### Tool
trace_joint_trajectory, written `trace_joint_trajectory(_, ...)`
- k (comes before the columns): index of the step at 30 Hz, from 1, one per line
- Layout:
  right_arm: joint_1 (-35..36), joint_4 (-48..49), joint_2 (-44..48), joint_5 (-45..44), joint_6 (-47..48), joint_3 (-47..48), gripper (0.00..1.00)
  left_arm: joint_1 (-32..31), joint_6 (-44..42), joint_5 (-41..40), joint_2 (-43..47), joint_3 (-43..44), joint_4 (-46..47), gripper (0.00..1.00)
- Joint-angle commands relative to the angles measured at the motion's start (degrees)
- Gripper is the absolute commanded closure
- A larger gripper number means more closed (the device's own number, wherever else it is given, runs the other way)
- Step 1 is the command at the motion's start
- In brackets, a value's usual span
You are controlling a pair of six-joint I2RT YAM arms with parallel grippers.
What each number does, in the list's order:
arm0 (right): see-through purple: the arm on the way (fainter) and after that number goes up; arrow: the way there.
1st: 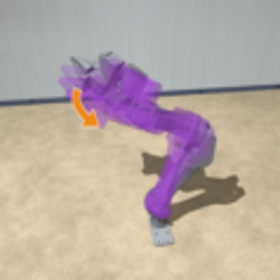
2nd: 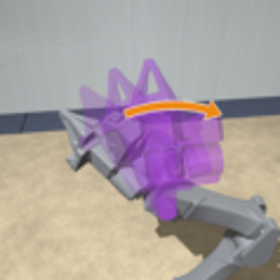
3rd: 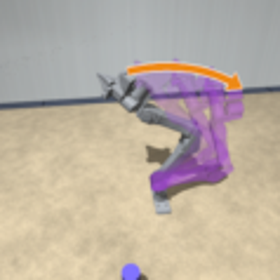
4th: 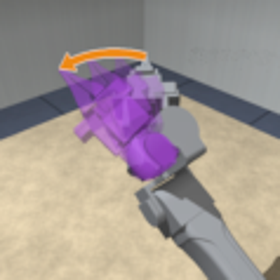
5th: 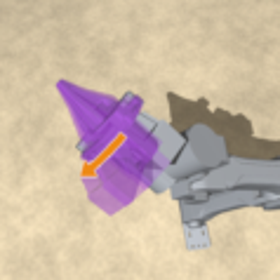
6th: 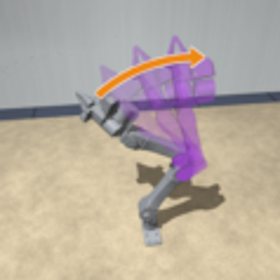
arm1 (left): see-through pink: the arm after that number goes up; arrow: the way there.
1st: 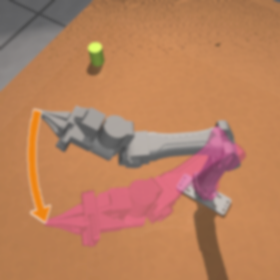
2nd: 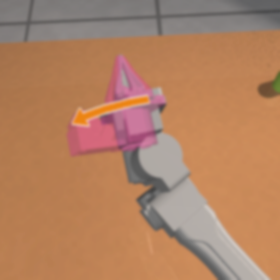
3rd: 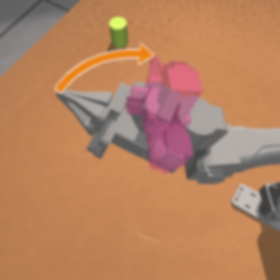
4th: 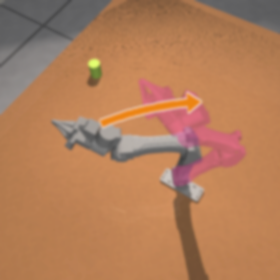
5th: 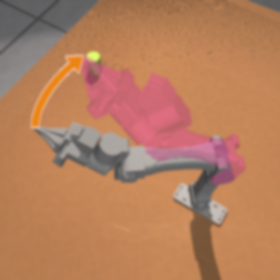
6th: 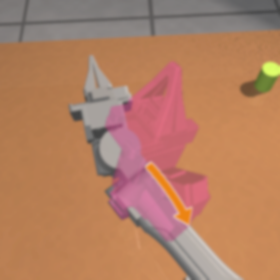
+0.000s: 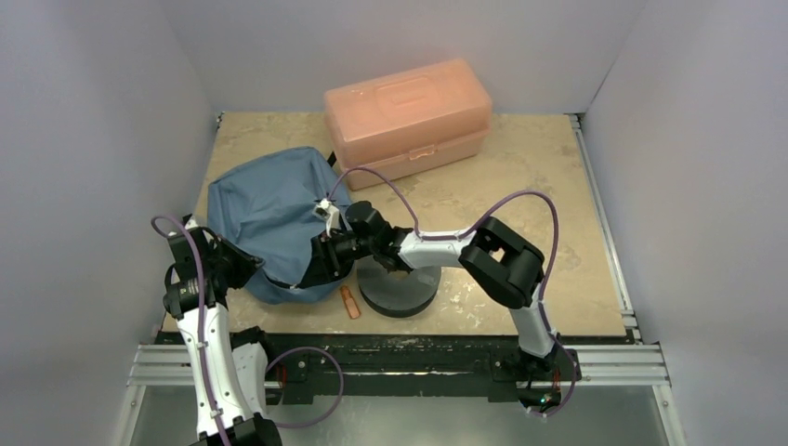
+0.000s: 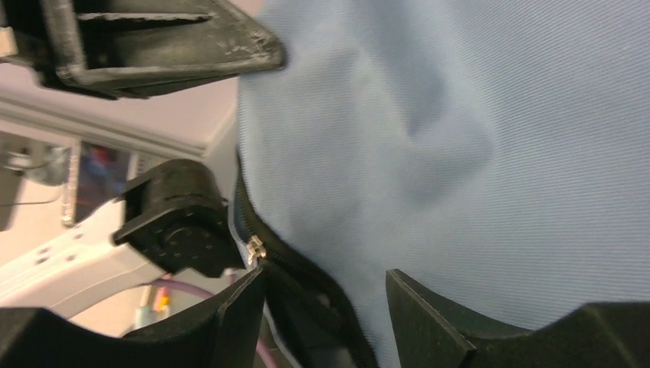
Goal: Pack the student bag
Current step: Zip the student bag at the center of the board.
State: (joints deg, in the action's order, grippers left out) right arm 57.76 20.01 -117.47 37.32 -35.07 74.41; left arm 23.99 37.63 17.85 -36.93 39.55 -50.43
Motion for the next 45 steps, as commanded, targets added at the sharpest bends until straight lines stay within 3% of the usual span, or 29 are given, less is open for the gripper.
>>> trace_joint_trajectory(1,0.2,23.1,2.3,9.3,-17.8,-6.1,0.4,0.3,-0.8,3.4,0.7,0.0,3.2,1.0)
trace_joint_trajectory(5,0.3,38.5,1.5,9.8,-29.9,-10.3,0.44,0.2,-0.7,3.5,0.6,-0.2,3.3,1.0)
trace_joint_trajectory(11,0.2,47.4,-3.2,6.6,-36.5,-10.8,0.46,0.3,-0.5,4.1,0.7,-0.5,3.3,1.0)
trace_joint_trajectory(15,0.4,32.0,-3.0,4.0,-24.4,-5.3,0.44,0.2,-0.4,4.1,1.0,-0.5,3.0,1.0)
trace_joint_trajectory(19,0.3,21.7,-1.4,1.0,-19.7,-3.4,0.46,0.3,-0.4,4.3,1.3,-0.4,2.6,1.0)
trace_joint_trajectory(25,0.3,17.2,0.3,-4.7,-24.4,-5.0,0.51,0.2,0.4,5.1,1.3,-1.5,3.4,1.0)
trace_joint_trajectory(29,0.3,4.3,5.8,-12.7,-22.8,-7.0,0.46,0.2,1.7,4.3,1.4,-1.4,1.8,1.0)
trace_joint_trajectory(30,0.4,3.9,6.9,-13.1,-22.6,-8.1,0.45,0.2,3.0,3.9,1.1,-1.3,0.8,0.97)
trace_joint_trajectory(33,1.8,7.3,8.6,-12.1,-20.6,-10.4,0.43,0.3,8.3,4.8,0.5,-2.4,-2.6,0.62)
trace_joint_trajectory(36,3.3,5.8,8.3,-12.4,-15.1,-9.0,0.45,0.2,14.2,7.1,1.8,-5.4,-4.7,0.33)
trace_joint_trajectory(38,3.5,8.2,7.4,-11.1,-15.5,-9.4,0.47,0.2,17.4,8.6,3.3,-6.8,-6.8,0.28)
trace_joint_trajectory(45,4.1,11.3,7.1,-11.8,-19.8,-12.9,0.67,0.3,23.0,7.6,11.1,-10.3,-16.8,0.26)
